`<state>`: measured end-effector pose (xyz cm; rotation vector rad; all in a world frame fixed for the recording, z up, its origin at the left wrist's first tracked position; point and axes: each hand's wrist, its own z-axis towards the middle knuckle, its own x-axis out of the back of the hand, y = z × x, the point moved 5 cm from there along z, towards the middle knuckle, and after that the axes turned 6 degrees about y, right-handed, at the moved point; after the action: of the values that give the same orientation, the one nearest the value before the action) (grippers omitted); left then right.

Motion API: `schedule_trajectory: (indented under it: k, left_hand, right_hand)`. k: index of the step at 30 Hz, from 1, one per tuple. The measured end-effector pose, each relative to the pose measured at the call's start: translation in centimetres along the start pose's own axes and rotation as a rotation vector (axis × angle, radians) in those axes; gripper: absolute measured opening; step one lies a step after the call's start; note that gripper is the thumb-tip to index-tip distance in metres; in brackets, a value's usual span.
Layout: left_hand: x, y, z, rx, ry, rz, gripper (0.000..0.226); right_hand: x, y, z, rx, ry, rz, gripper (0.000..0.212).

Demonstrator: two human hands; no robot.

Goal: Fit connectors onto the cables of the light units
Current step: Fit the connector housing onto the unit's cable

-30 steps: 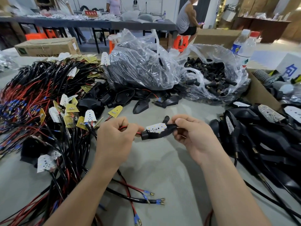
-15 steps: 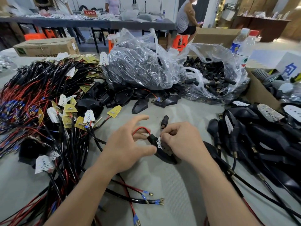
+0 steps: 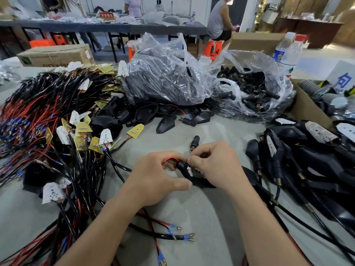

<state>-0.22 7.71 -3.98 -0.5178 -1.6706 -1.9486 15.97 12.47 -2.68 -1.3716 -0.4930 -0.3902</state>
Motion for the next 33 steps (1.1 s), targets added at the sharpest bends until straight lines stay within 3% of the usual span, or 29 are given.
schedule_trajectory:
  k: [4, 8, 15, 19, 22, 24, 27, 28, 30, 33]
  left_hand:
    - [0.3, 0.3, 0.0, 0.021, 0.107, -0.046, 0.039]
    - [0.9, -0.1, -0.3, 0.051, 0.199, 0.015, 0.045]
    - [1.1, -0.1, -0.4, 0.037, 0.249, 0.027, 0.048]
    - [1.1, 0.0, -0.3, 0.012, 0.264, -0.070, 0.047]
    - [1.0, 0.2, -0.3, 0.010, 0.262, -0.096, 0.047]
    - [0.9, 0.2, -0.3, 0.015, 0.238, -0.123, 0.049]
    - [0.7, 0.4, -0.4, 0.018, 0.223, -0.181, 0.054]
    - [0.8, 0.5, -0.4, 0.018, 0.245, -0.159, 0.056]
    - [1.6, 0.8, -0.6, -0.018, 0.365, -0.024, 0.059]
    - [4.2, 0.8, -1.2, -0.016, 0.673, 0.058, 0.026]
  right_hand:
    - [-0.7, 0.0, 0.1, -0.002, 0.023, 0.037, 0.028]
    - [-1.1, 0.0, 0.1, -0.006, 0.050, 0.046, 0.028]
    - [-1.0, -0.5, 0.0, 0.074, 0.087, 0.022, 0.026]
    - [-1.6, 0.1, 0.2, -0.011, 0.021, 0.057, 0.023]
    - [-1.4, 0.3, 0.0, -0.031, 0.084, 0.137, 0.017]
    - [-1.1, 0.6, 0.1, -0.046, 0.107, 0.170, 0.026]
    - [-1.5, 0.9, 0.3, -0.043, -0.037, 0.041, 0.012]
    - [-1.7, 0.9, 0.3, -0.023, -0.079, -0.020, 0.006]
    - [-1.3, 1.0, 0.4, -0.011, -0.053, -0.076, 0.014]
    - [0.4, 1.4, 0.6, -0.056, 0.088, -0.229, 0.016]
